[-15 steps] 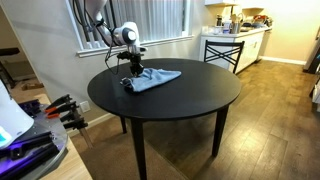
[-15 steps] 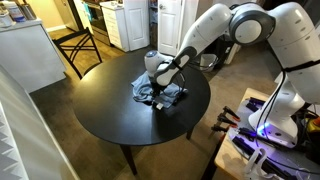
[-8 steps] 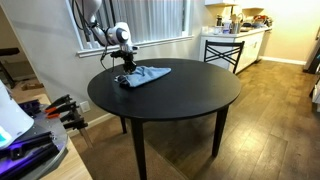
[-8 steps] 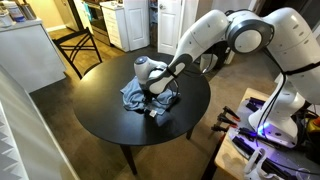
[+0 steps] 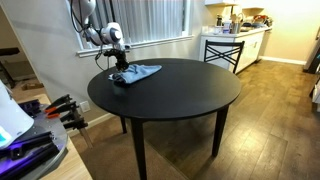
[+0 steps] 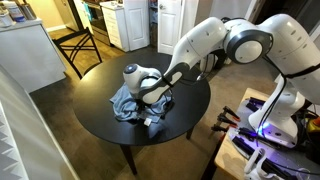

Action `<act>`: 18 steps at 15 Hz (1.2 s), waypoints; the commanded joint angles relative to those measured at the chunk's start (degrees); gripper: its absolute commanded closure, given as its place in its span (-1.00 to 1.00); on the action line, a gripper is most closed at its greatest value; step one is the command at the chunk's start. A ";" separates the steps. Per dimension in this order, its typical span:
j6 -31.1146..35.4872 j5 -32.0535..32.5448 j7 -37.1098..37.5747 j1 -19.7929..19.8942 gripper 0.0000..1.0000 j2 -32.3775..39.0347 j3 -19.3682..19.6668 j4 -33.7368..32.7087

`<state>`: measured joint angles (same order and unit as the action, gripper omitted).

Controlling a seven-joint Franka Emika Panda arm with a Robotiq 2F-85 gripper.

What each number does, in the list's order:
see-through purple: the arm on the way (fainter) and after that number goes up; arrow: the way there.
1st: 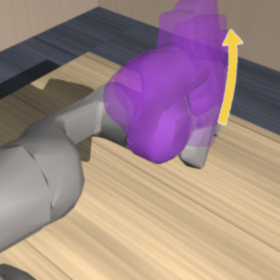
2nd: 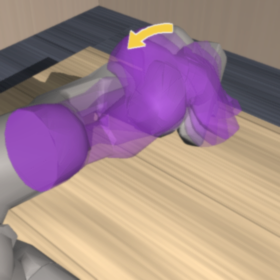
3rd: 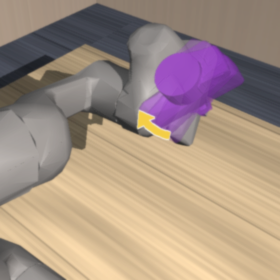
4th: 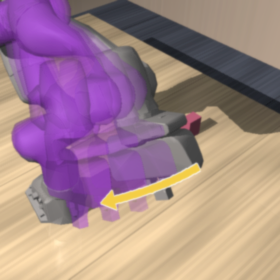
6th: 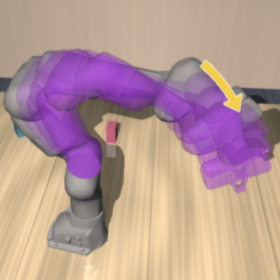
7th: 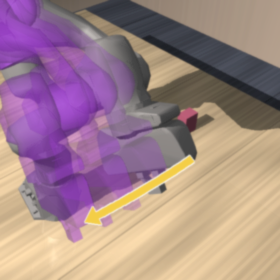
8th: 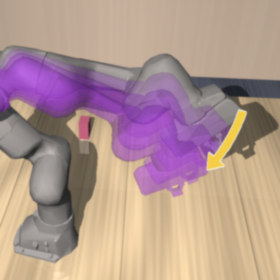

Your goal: Wipe the table with the blue cloth

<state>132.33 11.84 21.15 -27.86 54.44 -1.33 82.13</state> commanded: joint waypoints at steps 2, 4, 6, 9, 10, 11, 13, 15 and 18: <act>-2.93 1.01 -1.83 -2.22 0.96 5.16 -1.10 -5.35; -3.64 0.66 -1.94 -1.80 0.96 5.48 -1.11 -6.44; -3.93 -0.13 -1.91 -0.43 0.96 5.42 -1.05 -6.88; -3.29 -1.53 -1.37 2.03 0.96 4.88 -0.44 -6.05; -2.88 -2.15 -1.22 3.21 0.96 4.50 -0.16 -5.37; -2.49 -2.61 -1.08 4.28 0.96 4.21 0.10 -4.88; -1.62 -3.75 -0.81 7.01 0.96 3.55 0.67 -3.72; -0.59 -4.99 -0.70 9.91 0.96 3.04 1.26 -2.66; 1.11 -7.31 -0.49 14.15 0.96 2.51 1.90 -1.42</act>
<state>129.76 7.03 21.15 -17.21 57.06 -0.25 77.01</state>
